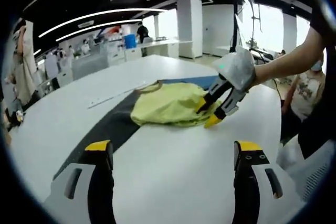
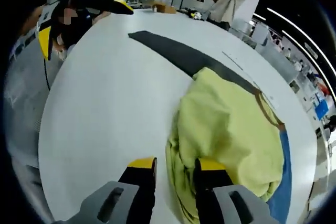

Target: Fold the garment on the visible template until the final outline fits inside the template.

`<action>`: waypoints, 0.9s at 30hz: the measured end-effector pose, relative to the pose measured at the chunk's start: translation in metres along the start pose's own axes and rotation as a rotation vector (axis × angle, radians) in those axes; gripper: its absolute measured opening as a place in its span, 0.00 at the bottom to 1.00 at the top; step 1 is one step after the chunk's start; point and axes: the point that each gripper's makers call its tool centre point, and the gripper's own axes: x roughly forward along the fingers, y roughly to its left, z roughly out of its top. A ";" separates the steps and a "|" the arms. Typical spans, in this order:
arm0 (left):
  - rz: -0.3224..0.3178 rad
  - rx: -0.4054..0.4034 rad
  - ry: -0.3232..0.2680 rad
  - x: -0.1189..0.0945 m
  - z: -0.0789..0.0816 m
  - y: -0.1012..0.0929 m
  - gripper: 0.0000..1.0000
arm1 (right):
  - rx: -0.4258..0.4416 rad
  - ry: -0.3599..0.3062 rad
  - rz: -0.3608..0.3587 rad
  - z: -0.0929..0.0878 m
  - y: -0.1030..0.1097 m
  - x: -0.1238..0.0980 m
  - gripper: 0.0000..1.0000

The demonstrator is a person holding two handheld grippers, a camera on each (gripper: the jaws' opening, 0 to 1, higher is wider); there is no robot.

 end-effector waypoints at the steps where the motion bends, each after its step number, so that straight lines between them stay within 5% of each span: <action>1: -0.004 -0.001 0.002 0.000 -0.001 0.000 0.91 | 0.012 0.000 -0.007 0.000 -0.002 0.001 0.22; 20: -0.009 -0.019 0.003 0.000 0.000 0.001 0.88 | 0.026 0.003 -0.029 0.000 -0.022 0.002 0.00; 27: -0.001 -0.026 0.006 -0.002 -0.004 0.002 0.88 | 0.016 -0.055 0.001 0.025 -0.027 -0.024 0.00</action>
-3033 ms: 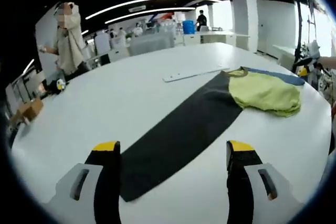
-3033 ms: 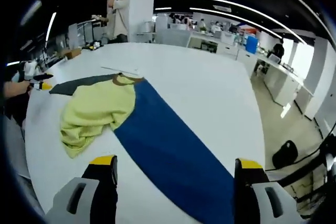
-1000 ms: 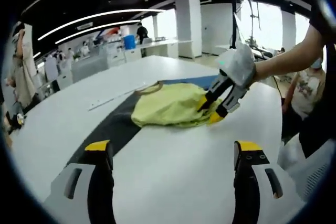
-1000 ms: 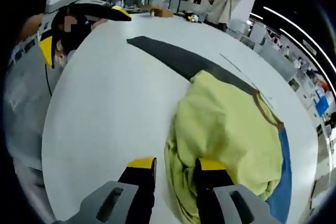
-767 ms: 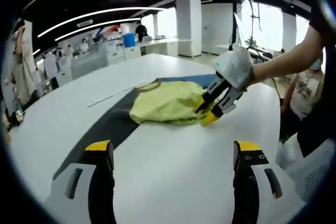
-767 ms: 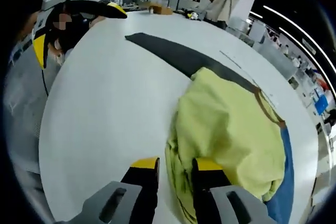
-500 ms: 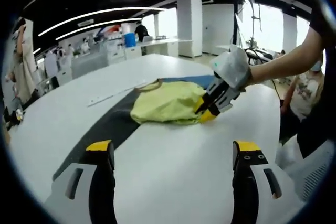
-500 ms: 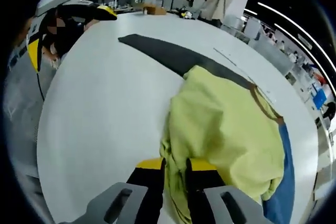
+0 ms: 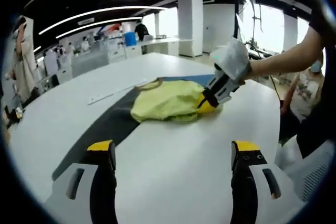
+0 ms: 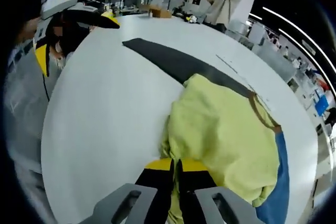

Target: Fold the garment on the visible template until the final outline fits inside the template.

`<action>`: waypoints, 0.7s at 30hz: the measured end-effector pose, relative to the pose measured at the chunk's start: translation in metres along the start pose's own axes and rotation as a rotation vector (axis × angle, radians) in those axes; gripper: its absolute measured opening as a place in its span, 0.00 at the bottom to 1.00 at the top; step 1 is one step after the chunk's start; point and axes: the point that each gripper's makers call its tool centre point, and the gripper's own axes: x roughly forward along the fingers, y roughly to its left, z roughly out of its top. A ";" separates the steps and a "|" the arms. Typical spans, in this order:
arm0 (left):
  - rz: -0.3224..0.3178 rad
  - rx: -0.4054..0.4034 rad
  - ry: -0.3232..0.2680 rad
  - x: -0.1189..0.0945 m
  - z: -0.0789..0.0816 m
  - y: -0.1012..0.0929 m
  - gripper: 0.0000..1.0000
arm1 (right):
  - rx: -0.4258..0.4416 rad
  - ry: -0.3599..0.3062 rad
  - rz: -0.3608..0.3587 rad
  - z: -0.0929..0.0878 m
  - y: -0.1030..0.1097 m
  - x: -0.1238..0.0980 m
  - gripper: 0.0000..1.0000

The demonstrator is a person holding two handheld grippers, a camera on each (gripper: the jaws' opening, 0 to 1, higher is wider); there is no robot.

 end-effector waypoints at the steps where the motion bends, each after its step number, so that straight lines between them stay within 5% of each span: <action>1: 0.002 -0.001 0.000 0.000 0.000 0.000 0.88 | 0.000 -0.009 0.001 0.004 0.000 -0.005 0.00; 7: 0.009 -0.015 -0.001 0.002 -0.002 0.001 0.89 | -0.041 -0.039 -0.006 0.034 -0.021 -0.027 0.00; 12: 0.002 -0.011 -0.005 0.002 -0.001 -0.001 0.89 | 0.010 -0.061 -0.027 0.051 -0.055 -0.036 0.00; 21: 0.007 -0.032 -0.008 0.002 -0.003 0.001 0.88 | 0.071 -0.051 -0.091 0.051 -0.109 -0.021 0.00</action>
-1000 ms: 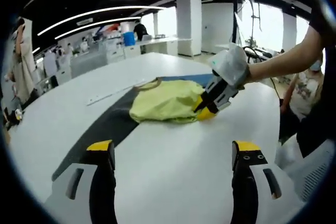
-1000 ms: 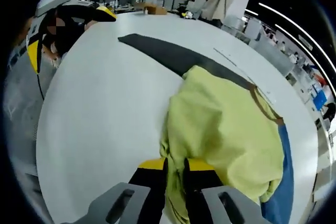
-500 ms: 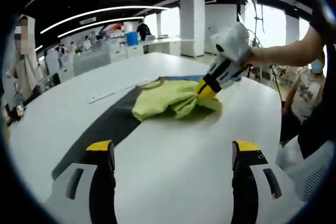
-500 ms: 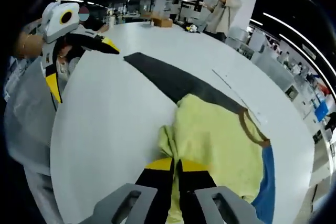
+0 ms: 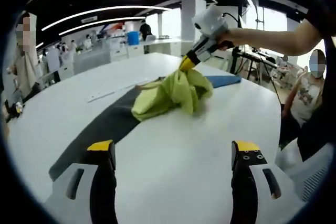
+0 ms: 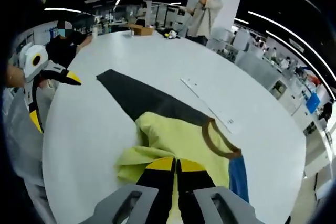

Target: Fold the garment on the visible template until the final outline fits inside the template.

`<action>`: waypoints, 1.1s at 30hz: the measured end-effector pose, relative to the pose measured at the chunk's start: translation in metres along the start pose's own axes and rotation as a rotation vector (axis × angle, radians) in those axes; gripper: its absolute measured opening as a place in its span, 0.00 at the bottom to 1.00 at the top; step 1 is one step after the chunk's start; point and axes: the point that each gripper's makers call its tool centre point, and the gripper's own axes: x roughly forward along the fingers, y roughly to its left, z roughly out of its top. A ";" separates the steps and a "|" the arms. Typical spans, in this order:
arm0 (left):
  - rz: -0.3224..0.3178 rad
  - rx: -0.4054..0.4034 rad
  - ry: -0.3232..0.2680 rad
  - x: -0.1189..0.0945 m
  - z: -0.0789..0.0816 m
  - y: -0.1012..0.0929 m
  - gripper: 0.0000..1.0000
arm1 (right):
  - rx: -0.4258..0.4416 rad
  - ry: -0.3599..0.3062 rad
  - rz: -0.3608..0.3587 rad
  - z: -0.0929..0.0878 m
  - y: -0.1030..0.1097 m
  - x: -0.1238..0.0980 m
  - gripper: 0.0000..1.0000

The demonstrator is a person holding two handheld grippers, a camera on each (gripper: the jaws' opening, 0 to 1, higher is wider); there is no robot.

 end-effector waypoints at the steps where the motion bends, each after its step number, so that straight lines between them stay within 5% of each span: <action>1: -0.001 -0.001 -0.001 0.000 0.000 0.000 0.88 | 0.013 0.007 -0.016 -0.002 -0.006 0.003 0.00; 9: -0.004 -0.009 -0.001 0.000 -0.002 -0.001 0.87 | 0.083 0.072 -0.048 -0.026 -0.031 0.036 0.00; 23: -0.014 -0.015 0.012 0.002 -0.005 -0.004 0.86 | 0.219 0.183 -0.038 -0.068 -0.037 0.069 0.00; 25: -0.015 -0.022 0.014 0.002 -0.006 -0.004 0.85 | 0.246 0.184 -0.038 -0.070 -0.036 0.068 0.00; 29: -0.013 -0.030 0.017 0.004 -0.006 -0.003 0.84 | 0.466 0.097 -0.066 -0.061 -0.039 0.064 0.00; 33: -0.014 -0.047 0.014 0.007 -0.004 -0.003 0.82 | 0.438 0.079 -0.062 -0.057 -0.039 0.056 0.10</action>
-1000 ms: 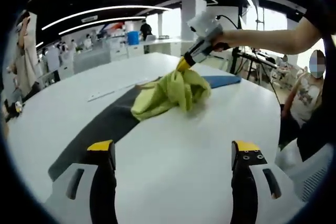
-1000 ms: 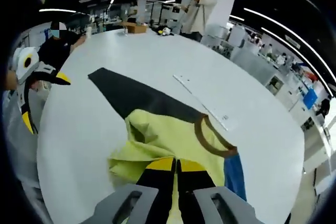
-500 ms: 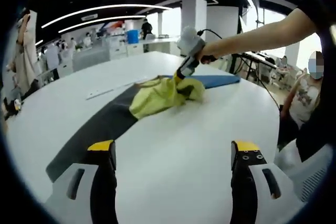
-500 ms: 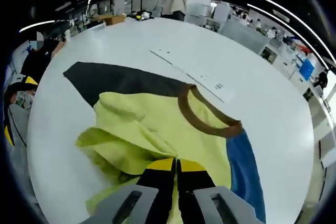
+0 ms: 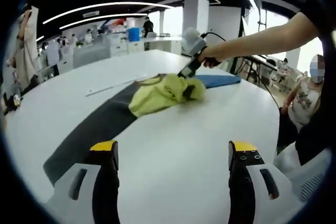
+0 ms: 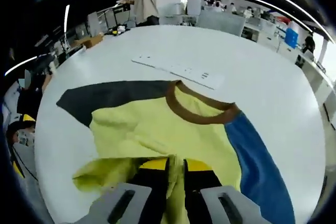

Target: Fold the garment on the visible template until the final outline fits inside the template.

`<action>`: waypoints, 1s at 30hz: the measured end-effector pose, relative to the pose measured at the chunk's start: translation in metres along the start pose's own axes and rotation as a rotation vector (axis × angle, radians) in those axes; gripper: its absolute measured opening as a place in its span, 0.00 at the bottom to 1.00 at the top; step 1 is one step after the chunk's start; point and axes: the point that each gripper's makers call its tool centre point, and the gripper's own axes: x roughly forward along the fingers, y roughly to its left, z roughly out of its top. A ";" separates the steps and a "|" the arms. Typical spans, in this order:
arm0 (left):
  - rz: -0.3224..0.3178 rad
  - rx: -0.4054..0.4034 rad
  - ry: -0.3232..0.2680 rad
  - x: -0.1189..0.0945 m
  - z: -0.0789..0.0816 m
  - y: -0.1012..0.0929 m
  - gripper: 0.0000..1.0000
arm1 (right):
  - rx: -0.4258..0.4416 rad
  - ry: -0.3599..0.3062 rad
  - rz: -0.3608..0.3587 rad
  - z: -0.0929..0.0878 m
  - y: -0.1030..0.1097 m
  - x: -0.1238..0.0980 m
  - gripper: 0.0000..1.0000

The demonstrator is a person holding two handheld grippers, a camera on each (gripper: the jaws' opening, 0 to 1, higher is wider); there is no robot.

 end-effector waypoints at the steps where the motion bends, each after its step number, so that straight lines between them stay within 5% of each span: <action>1: 0.001 -0.003 -0.002 0.001 0.001 0.000 0.82 | 0.005 -0.008 0.004 0.002 0.000 -0.001 0.13; 12: 0.007 -0.011 -0.024 0.006 0.013 0.004 0.80 | 0.028 -0.065 0.047 0.013 0.007 -0.021 0.29; 18: 0.013 -0.020 -0.038 0.007 0.018 0.008 0.79 | 0.109 -0.136 0.138 0.022 0.023 -0.037 0.45; 30: 0.033 -0.070 -0.087 0.025 0.035 0.016 0.73 | 0.128 -0.155 0.214 -0.002 0.038 -0.073 0.48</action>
